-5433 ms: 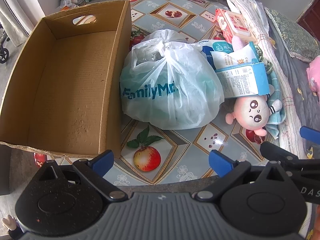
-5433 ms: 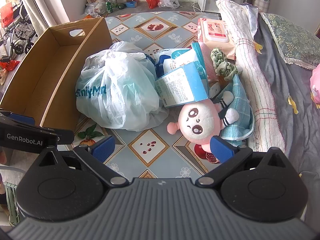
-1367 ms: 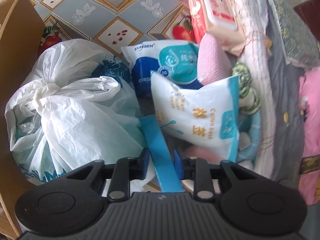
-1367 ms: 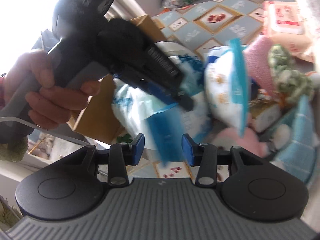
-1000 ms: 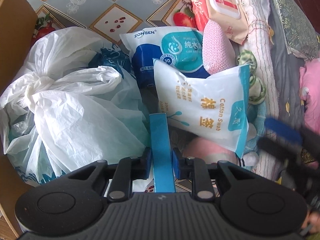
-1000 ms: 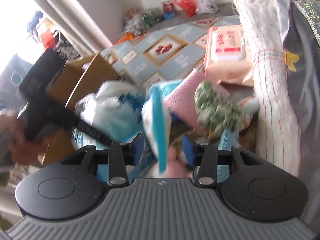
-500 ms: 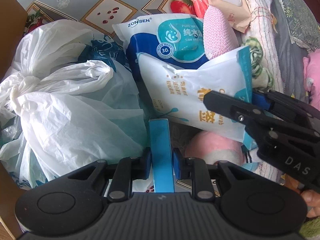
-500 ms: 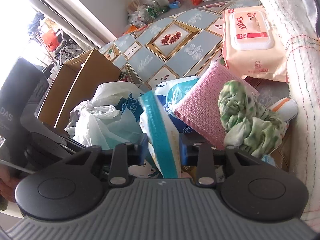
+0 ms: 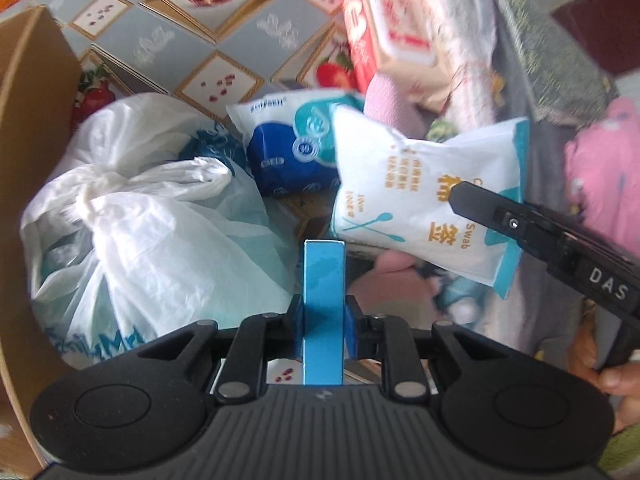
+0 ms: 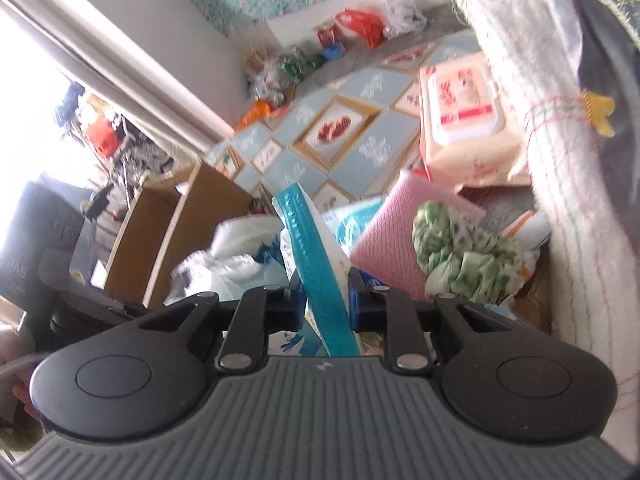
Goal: Organize soft objects
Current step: 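Grasp the white cotton swab bag with the right tool while the left tool lifts the bandage box, then lower the bandage box into the cardboard box with the left tool while the right tool carries the swab bag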
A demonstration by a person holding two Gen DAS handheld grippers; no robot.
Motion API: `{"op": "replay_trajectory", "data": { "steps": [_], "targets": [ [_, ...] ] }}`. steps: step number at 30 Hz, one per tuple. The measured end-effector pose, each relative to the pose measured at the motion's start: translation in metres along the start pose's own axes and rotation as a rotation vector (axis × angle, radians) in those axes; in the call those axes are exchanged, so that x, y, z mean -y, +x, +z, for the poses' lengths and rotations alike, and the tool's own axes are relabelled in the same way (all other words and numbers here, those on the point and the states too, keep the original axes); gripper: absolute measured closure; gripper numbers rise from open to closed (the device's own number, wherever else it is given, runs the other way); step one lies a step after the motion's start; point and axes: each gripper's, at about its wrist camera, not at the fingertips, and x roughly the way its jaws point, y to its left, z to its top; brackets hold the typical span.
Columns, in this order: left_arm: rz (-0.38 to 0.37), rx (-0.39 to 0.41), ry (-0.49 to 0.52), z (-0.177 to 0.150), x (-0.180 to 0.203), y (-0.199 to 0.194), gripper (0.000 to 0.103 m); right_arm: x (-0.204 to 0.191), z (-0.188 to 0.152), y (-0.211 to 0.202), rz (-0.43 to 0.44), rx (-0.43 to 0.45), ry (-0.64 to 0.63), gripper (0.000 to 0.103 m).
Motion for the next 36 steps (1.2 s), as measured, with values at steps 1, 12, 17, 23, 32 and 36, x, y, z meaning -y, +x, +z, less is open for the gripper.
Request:
{"op": "replay_trajectory", "data": {
  "steps": [1, 12, 17, 23, 32, 36],
  "targets": [
    [-0.014, 0.014, -0.013, -0.002, -0.002, -0.008, 0.082, -0.002, 0.003, -0.004, 0.005, 0.011, 0.001, 0.085],
    [-0.088, 0.265, -0.169, -0.014, -0.064, -0.132, 0.082, -0.070, 0.052, -0.007, 0.125, 0.112, -0.031, 0.085],
    [-0.073, 0.376, -0.210, -0.005, -0.121, -0.182, 0.082, -0.123, 0.068, 0.027, 0.170, 0.133, -0.015, 0.085],
    [0.023, 0.458, -0.214, 0.021, -0.194, -0.204, 0.082, -0.193, 0.078, 0.082, 0.154, 0.144, -0.024, 0.085],
    [0.019, 0.355, -0.190, 0.084, -0.275, -0.120, 0.082, -0.232, 0.062, 0.141, 0.019, 0.114, 0.044, 0.084],
    [-0.145, 0.303, -0.191, 0.102, -0.296, -0.074, 0.081, -0.226, 0.053, 0.149, -0.039, 0.104, 0.073, 0.084]
  ]
}}
